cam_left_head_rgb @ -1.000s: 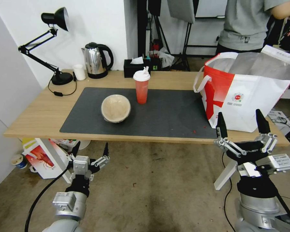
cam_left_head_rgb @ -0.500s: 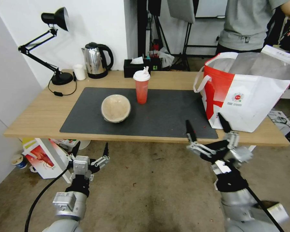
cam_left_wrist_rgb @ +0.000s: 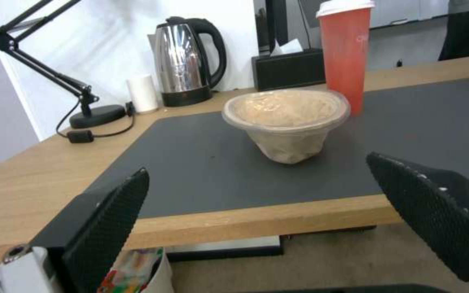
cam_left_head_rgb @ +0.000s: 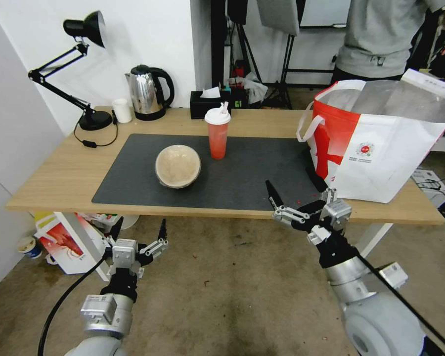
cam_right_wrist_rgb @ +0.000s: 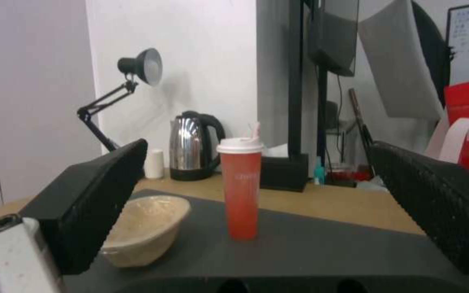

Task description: Pick up the trash from the table and place it into the takeout bag.

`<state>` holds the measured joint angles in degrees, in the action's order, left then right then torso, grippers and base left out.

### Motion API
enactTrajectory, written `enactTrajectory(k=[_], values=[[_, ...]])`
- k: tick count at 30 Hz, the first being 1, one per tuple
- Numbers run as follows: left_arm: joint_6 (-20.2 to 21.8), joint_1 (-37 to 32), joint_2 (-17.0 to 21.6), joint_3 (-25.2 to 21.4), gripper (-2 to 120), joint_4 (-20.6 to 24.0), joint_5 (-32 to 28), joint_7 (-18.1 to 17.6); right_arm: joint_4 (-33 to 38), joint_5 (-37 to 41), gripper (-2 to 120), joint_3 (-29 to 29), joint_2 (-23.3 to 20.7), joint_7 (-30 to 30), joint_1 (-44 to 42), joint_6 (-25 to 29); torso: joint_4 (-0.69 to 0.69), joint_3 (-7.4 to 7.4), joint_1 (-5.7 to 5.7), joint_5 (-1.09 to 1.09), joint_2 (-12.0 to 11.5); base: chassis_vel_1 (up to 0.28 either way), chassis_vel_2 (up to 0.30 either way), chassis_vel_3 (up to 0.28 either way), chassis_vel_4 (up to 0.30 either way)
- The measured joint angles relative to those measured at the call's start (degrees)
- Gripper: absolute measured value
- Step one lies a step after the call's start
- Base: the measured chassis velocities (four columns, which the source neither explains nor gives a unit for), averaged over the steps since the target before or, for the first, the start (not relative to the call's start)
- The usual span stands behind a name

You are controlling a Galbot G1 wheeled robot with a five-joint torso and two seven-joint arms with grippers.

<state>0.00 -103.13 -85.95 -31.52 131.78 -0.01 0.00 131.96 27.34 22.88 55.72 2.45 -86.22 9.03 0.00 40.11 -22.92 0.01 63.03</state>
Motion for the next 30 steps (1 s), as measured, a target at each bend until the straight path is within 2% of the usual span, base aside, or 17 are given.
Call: enactTrajectory(k=[19, 30], values=[[0.00, 0.00, 0.00, 0.00, 100, 0.00, 0.00, 0.00, -7.49, 10.40, 100, -6.11, -8.24, 1.26, 13.83, -4.42, 0.00, 0.00, 0.00, -0.01, 0.00, 0.000, 0.000, 0.000, 0.000], [0.00, 0.00, 0.00, 0.00, 100, 0.00, 0.00, 0.00, -12.38, 12.61, 100, -12.26, -9.11, 1.45, 22.56, -5.61, -0.01, 0.00, 0.00, -0.01, -0.01, 0.000, 0.000, 0.000, 0.000]])
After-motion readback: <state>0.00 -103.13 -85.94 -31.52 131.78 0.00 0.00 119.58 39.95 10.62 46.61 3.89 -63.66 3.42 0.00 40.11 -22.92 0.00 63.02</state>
